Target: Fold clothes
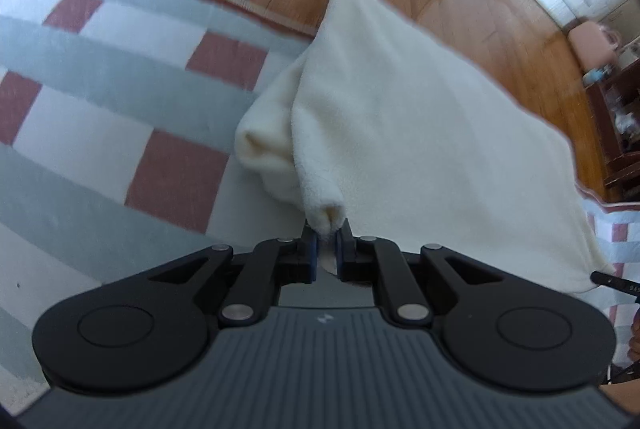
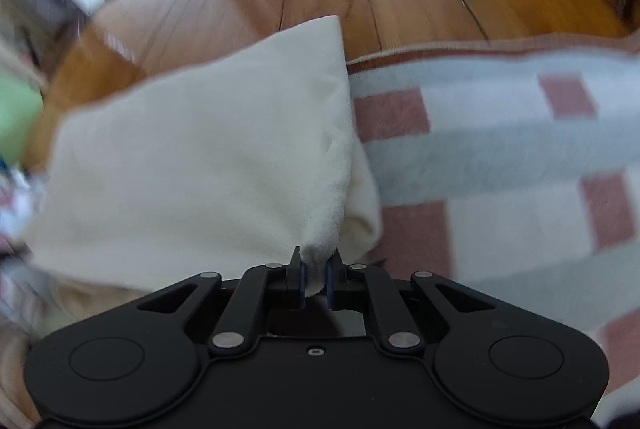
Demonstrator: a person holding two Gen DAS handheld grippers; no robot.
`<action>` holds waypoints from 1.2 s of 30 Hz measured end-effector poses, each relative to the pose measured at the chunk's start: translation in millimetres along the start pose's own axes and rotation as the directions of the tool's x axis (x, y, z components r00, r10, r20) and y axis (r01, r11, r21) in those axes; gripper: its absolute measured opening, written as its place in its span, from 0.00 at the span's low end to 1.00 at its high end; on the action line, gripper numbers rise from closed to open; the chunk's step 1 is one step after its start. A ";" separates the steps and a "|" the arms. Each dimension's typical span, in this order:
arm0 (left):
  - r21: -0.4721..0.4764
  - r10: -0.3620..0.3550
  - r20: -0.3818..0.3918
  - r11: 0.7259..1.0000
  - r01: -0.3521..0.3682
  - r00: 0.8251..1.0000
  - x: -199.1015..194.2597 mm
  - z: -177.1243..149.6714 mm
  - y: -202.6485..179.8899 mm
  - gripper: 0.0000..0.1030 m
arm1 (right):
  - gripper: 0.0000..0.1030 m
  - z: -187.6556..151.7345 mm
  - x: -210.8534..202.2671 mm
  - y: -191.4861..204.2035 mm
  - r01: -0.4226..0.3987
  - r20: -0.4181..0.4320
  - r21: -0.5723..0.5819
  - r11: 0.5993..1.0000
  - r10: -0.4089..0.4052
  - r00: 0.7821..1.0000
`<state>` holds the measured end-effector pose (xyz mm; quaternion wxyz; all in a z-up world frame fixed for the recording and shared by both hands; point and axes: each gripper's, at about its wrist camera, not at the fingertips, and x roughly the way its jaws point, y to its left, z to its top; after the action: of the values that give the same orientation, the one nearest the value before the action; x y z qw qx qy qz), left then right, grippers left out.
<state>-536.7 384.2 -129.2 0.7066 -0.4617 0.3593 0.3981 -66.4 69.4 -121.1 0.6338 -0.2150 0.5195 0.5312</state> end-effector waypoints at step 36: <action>0.163 -0.057 0.172 0.986 0.028 0.983 123.8 170.7 -18.1 0.66 | 0.65 179.6 119.4 -59.9 -0.147 0.131 0.010 0.989 0.144 0.981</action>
<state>-444.0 568.3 -177.1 0.7786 -0.3743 0.3162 0.3921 52.1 250.6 -177.7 0.6278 -0.1355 0.4966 0.5839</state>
